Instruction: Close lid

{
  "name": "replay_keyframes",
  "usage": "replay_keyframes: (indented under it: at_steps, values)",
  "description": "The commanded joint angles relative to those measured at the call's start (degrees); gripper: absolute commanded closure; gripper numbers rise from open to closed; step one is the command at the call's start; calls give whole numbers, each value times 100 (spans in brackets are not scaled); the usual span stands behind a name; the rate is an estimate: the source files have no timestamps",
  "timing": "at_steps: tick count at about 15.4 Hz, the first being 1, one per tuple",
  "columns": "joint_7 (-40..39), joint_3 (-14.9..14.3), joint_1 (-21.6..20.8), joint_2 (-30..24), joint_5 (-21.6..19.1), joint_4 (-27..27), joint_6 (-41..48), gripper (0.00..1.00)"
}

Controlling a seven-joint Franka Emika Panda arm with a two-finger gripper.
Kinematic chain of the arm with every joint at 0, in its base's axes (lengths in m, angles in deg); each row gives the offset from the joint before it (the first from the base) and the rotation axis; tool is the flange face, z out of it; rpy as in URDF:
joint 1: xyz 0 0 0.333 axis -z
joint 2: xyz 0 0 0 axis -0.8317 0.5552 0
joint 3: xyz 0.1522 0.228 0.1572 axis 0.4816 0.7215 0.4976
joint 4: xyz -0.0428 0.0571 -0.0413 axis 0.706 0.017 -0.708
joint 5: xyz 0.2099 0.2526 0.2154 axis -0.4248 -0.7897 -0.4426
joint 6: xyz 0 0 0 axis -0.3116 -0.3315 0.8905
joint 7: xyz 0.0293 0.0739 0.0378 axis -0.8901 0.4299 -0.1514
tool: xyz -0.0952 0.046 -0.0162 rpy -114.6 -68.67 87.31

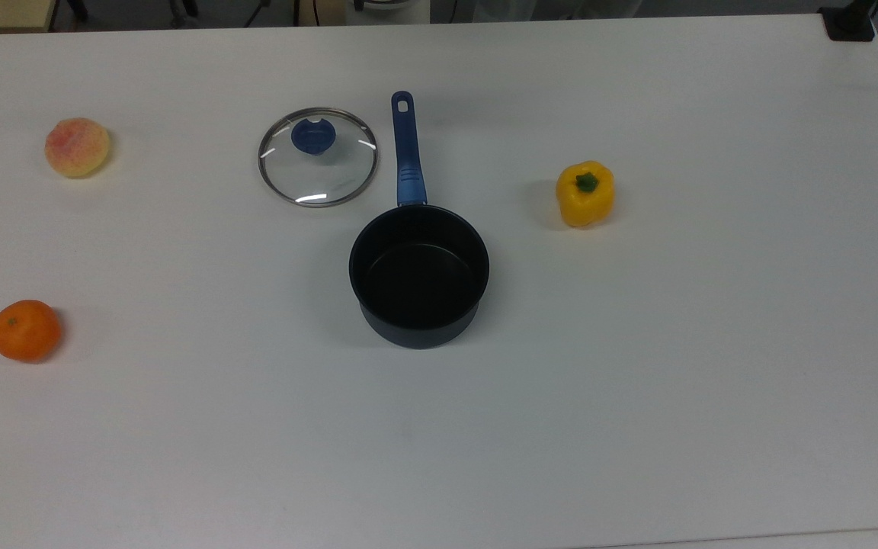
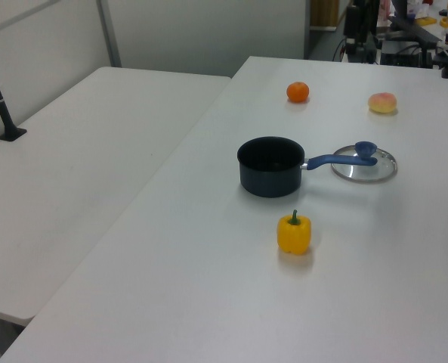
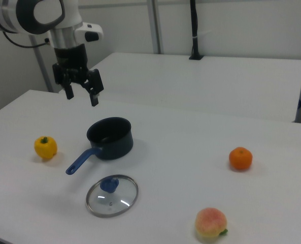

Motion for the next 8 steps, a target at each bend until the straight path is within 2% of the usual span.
replay_keyframes:
  at_steps: [1,5,8]
  values:
    - [-907,-57,77,-165,-17,-314,785,0]
    - [-970,-75,78,-165,123,-1017,858,0]
    - [-1409,-83,95,-148,343,-1640,796,0]
